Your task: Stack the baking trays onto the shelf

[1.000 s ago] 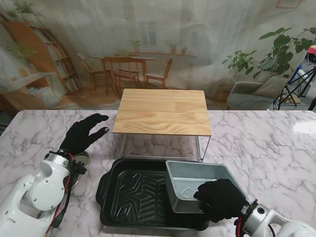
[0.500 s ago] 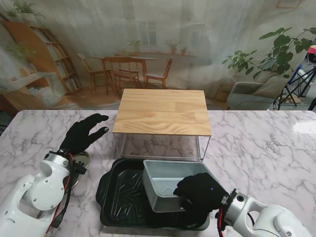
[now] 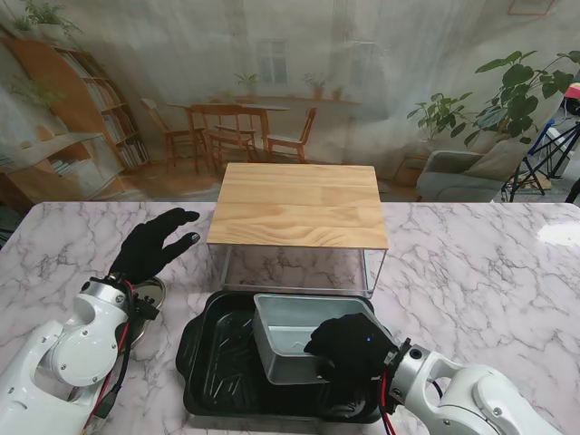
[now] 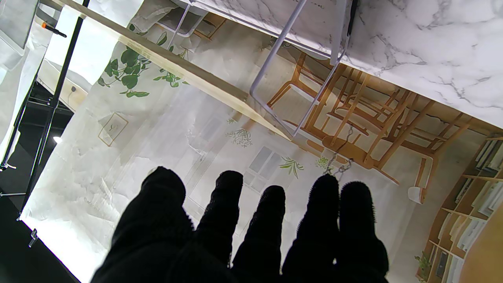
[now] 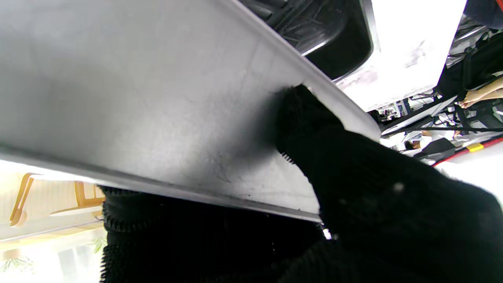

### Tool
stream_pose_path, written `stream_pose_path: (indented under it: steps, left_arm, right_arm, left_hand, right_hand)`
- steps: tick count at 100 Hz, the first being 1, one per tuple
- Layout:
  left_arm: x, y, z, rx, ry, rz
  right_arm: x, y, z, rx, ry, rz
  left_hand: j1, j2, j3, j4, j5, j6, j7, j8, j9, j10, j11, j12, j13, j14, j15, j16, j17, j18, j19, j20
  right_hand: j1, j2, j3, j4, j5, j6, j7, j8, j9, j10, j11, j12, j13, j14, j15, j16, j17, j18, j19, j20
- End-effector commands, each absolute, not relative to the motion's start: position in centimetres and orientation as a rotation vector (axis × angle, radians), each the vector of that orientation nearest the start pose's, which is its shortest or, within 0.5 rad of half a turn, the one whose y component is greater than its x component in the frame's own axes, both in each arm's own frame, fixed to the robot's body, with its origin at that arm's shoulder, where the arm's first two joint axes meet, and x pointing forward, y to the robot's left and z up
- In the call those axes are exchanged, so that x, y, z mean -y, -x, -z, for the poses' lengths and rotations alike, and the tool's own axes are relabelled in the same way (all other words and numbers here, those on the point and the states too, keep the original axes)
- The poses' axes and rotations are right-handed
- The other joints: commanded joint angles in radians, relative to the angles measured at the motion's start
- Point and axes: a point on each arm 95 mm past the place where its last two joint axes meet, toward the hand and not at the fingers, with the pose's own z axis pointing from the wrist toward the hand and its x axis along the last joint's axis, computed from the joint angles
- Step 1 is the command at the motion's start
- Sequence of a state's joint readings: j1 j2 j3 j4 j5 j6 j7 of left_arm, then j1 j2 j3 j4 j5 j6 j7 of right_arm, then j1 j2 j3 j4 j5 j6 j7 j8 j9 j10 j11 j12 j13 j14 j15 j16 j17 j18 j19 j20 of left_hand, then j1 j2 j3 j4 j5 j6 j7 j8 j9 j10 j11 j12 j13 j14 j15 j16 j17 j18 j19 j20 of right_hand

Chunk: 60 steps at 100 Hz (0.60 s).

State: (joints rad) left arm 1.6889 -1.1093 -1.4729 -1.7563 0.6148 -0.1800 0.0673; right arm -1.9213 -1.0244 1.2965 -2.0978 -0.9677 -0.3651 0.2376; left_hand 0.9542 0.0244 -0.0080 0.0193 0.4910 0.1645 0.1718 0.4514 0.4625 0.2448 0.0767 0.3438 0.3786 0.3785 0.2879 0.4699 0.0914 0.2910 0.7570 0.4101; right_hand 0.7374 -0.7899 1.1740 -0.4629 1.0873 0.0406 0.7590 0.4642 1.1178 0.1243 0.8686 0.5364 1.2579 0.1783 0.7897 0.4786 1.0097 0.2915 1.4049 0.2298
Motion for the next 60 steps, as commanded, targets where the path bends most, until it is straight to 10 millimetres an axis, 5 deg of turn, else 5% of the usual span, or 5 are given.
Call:
stream_pose_path:
  steps: [1,38,60]
  left_arm:
    - [-5.2,-38.8,26.1,-1.111,1.370,1.880]
    - [-5.2,-38.8,26.1,-1.113,1.369,1.880]
    - [-5.1,-38.9,26.2,-1.119,1.371,1.878]
  right_arm:
    - [-6.8,-27.5,26.8,-1.958,-0.937,-1.803]
    - [-7.9,-28.3,28.4,-2.004,-0.955,-1.724]
    - [-8.2,-29.0,29.7,-2.029,-0.987,-1.655]
  left_hand:
    - [0.013,0.042,-0.021,-0.031,0.015,-0.012,0.003,-0.003,-0.008,0.000,-0.005,0.014,0.020,0.011,0.018,0.011,0.000,-0.009,0.018,-0.011]
    - [0.014,0.043,-0.020,-0.031,0.016,-0.009,0.003,-0.003,-0.007,0.000,-0.005,0.014,0.020,0.011,0.018,0.011,0.002,-0.011,0.019,-0.011]
    - [0.014,0.042,-0.020,-0.031,0.016,-0.010,0.003,-0.003,-0.007,-0.001,-0.005,0.014,0.020,0.011,0.019,0.011,0.002,-0.010,0.019,-0.011]
  right_hand:
    - [0.213,0.159,0.223,0.171,0.209,-0.183,0.221,0.084,0.013,0.002,0.019,-0.002,0.040,0.054,0.084,0.016,0.072,0.000,0.139,0.066]
    - [0.197,0.171,0.221,0.178,0.181,-0.189,0.118,0.042,0.002,0.010,-0.021,-0.039,0.035,0.052,0.022,-0.013,0.063,0.006,0.111,0.049]
    - [0.180,0.209,0.174,0.194,-0.013,-0.235,-0.021,-0.032,-0.032,0.006,-0.112,-0.079,0.028,0.039,-0.160,-0.064,0.029,0.028,0.008,-0.026]
